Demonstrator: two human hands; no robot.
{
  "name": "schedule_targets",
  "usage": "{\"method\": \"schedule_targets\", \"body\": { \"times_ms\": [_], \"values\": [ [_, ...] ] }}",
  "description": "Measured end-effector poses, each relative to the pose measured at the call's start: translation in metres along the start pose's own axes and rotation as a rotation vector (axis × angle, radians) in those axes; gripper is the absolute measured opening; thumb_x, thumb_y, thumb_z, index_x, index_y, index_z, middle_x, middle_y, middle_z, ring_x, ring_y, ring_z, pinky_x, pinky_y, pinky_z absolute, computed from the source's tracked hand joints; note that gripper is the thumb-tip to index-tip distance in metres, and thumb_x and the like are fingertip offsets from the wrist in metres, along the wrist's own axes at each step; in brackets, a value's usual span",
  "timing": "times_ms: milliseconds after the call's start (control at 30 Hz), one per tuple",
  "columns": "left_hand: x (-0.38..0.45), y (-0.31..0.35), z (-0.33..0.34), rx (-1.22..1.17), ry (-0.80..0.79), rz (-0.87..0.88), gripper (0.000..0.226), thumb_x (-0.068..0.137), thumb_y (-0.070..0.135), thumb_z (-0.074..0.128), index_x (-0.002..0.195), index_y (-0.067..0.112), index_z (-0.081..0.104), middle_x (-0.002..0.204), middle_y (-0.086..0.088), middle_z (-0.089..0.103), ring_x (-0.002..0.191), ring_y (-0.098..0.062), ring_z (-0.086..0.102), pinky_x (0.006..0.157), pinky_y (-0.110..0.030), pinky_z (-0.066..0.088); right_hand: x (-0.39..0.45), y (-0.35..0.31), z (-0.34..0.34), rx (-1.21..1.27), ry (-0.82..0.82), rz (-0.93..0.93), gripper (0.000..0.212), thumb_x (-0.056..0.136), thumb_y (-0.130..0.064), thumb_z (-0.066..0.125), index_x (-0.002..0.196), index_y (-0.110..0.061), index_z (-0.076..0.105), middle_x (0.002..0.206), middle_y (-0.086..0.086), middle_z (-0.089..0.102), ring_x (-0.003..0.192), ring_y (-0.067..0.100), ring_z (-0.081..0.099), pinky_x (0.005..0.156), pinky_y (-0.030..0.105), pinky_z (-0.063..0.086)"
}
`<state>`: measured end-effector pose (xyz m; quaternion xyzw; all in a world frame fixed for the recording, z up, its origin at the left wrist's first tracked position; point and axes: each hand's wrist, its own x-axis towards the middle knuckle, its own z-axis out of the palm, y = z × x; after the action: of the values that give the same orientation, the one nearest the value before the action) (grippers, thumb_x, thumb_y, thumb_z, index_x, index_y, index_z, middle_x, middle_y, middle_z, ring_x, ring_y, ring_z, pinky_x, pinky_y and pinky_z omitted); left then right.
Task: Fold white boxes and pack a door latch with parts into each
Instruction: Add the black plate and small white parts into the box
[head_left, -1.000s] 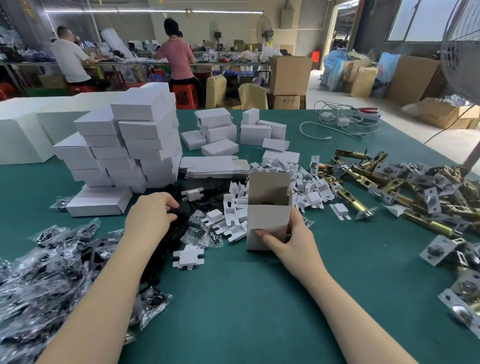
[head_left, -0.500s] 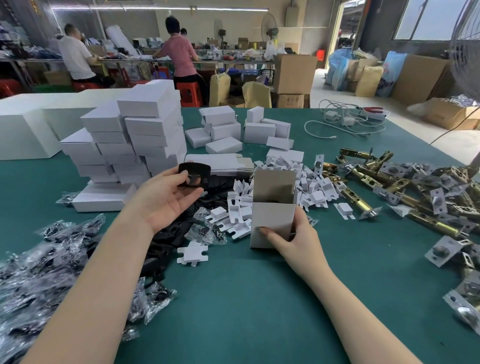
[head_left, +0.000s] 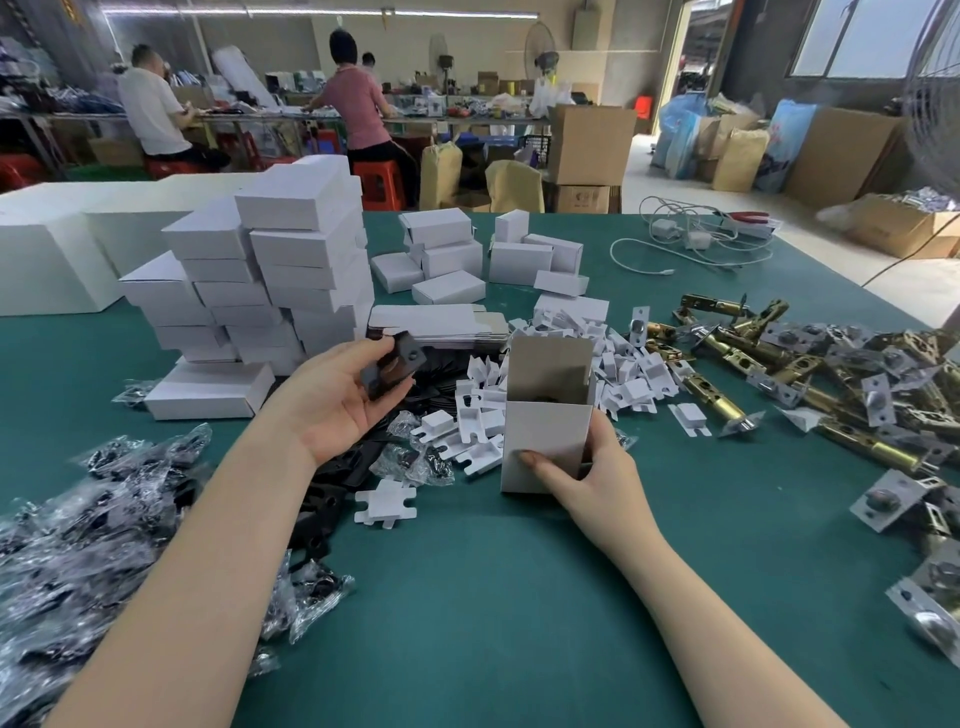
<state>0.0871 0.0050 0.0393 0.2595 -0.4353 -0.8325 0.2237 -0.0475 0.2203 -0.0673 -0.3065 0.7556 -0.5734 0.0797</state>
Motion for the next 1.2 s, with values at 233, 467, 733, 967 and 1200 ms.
{"method": "schedule_targets", "body": {
  "times_ms": [233, 467, 733, 967, 1200],
  "values": [
    [0.001, -0.001, -0.001, -0.074, 0.019, -0.057, 0.019, 0.101, 0.011, 0.050, 0.105, 0.010, 0.068, 0.102, -0.011, 0.067, 0.081, -0.022, 0.075, 0.052, -0.022, 0.058, 0.001, 0.000, 0.000, -0.011, -0.006, 0.011, 0.052, 0.077, -0.039, 0.080, 0.120, -0.038, 0.050, 0.099, -0.026, 0.066, 0.089, -0.008, 0.061, 0.066, 0.008, 0.047],
    [0.004, -0.004, -0.001, -0.031, -0.026, 0.041, 0.060, 0.085, -0.029, 0.035, 0.125, 0.009, 0.060, 0.136, -0.008, 0.052, 0.127, -0.037, 0.050, 0.075, -0.028, 0.061, 0.002, 0.000, 0.001, -0.015, -0.006, 0.016, 0.050, 0.077, -0.038, 0.080, 0.117, -0.039, 0.051, 0.098, -0.027, 0.066, 0.087, -0.009, 0.061, 0.065, 0.007, 0.045],
    [0.000, -0.005, 0.003, -0.037, -0.064, 0.054, 0.050, 0.083, -0.029, 0.043, 0.121, 0.000, 0.057, 0.136, -0.015, 0.048, 0.114, -0.035, 0.061, 0.072, -0.025, 0.060, 0.001, 0.000, 0.000, -0.011, -0.008, 0.015, 0.050, 0.077, -0.038, 0.080, 0.117, -0.041, 0.051, 0.097, -0.028, 0.066, 0.088, -0.009, 0.061, 0.066, 0.008, 0.046],
    [0.002, -0.006, 0.002, -0.071, -0.052, 0.053, 0.044, 0.090, -0.019, 0.048, 0.128, 0.002, 0.052, 0.127, -0.014, 0.053, 0.114, -0.028, 0.064, 0.074, -0.022, 0.059, 0.001, 0.000, 0.000, -0.003, -0.011, 0.019, 0.049, 0.076, -0.039, 0.080, 0.115, -0.042, 0.051, 0.097, -0.027, 0.067, 0.088, -0.007, 0.062, 0.066, 0.009, 0.048],
    [0.002, -0.013, 0.011, -0.010, 0.040, 0.140, 0.014, 0.099, 0.018, 0.055, 0.107, 0.007, 0.062, 0.089, -0.007, 0.077, 0.083, -0.019, 0.075, 0.072, -0.026, 0.061, 0.001, -0.002, 0.000, 0.021, -0.019, 0.022, 0.051, 0.076, -0.042, 0.080, 0.117, -0.045, 0.050, 0.099, -0.028, 0.066, 0.090, -0.008, 0.062, 0.067, 0.008, 0.047]
  ]
}}
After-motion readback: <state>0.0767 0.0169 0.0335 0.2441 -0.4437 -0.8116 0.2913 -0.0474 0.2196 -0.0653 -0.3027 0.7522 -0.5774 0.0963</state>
